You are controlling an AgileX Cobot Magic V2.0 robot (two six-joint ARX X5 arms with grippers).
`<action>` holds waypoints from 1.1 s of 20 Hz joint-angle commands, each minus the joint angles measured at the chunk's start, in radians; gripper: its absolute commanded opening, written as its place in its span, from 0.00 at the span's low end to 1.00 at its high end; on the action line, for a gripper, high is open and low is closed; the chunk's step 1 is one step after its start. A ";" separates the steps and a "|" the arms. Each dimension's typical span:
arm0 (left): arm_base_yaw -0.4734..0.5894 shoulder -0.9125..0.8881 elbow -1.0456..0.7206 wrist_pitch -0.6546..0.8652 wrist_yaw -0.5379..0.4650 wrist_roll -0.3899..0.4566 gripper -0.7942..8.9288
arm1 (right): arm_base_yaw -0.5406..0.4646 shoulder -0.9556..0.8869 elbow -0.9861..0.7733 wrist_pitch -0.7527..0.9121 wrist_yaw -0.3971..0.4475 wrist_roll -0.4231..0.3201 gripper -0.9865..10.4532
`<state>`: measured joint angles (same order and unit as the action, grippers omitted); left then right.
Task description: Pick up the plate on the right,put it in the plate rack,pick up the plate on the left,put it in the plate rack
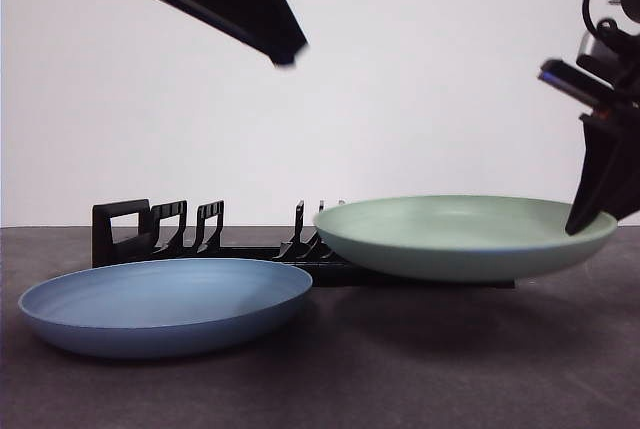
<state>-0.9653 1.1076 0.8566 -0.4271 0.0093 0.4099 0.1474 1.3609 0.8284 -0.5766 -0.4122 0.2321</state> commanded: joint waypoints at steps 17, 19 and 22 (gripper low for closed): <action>-0.146 0.175 0.001 -0.024 -0.166 0.120 0.07 | 0.196 0.000 0.158 -0.076 -0.111 0.039 0.07; -0.146 0.175 0.001 -0.024 -0.165 0.120 0.07 | 0.196 0.000 0.159 -0.076 -0.112 0.038 0.07; -0.146 0.175 0.001 -0.023 -0.165 0.120 0.07 | 0.195 0.000 0.167 -0.075 -0.112 0.021 0.10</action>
<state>-1.1175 1.2766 0.8589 -0.4469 -0.1474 0.5732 0.3408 1.3602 0.9848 -0.6613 -0.5041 0.2550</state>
